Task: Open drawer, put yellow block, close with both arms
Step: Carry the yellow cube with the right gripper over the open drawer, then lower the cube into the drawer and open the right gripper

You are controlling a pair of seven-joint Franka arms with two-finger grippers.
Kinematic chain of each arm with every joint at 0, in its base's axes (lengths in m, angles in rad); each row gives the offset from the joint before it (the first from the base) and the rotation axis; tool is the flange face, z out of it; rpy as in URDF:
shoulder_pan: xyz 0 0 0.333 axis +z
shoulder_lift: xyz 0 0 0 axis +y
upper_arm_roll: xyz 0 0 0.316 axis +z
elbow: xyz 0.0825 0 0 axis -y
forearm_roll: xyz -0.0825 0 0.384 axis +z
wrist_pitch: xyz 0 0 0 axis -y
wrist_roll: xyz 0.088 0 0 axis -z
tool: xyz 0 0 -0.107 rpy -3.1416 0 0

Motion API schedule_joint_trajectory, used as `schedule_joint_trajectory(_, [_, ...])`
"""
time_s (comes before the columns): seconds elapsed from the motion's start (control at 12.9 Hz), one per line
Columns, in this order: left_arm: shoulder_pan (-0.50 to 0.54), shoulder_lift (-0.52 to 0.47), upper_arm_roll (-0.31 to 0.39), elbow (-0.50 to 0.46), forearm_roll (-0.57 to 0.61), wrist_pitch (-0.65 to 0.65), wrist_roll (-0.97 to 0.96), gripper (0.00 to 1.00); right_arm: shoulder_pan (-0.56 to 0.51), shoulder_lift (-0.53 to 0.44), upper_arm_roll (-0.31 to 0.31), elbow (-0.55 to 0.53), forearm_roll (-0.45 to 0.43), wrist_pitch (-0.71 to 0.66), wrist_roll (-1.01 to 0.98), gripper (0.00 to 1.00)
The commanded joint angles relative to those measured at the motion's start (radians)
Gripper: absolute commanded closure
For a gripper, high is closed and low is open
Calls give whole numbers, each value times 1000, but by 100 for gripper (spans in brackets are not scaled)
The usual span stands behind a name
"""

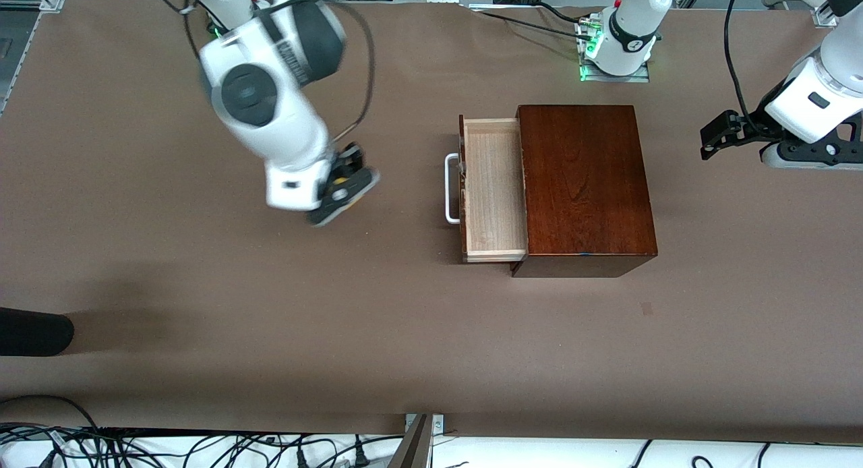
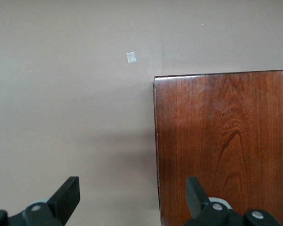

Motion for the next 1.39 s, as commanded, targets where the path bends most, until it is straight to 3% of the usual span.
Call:
schedule_joint_trajectory(0.0, [-2,-16,1,0,-1,-12,19,0,127,144,-8,223,-27,-29,-54,100])
schedule_joint_trajectory(0.23, [-3,-14,1,3,-1,-12,19,0,249,270,-10,390,-67,-2,-147,100])
schedule_joint_trajectory(0.31, [-3,-14,0,3,-1,-12,19,0,289,299,-13,415,-73,32,-152,100])
schedule_joint_trajectory(0.54, [-3,-14,1,3,-1,-12,19,0,408,345,-23,418,-206,89,-152,100])
schedule_joint_trajectory(1.31, [-5,-12,1,3,-1,-12,19,0,429,443,-23,415,-265,95,-405,100])
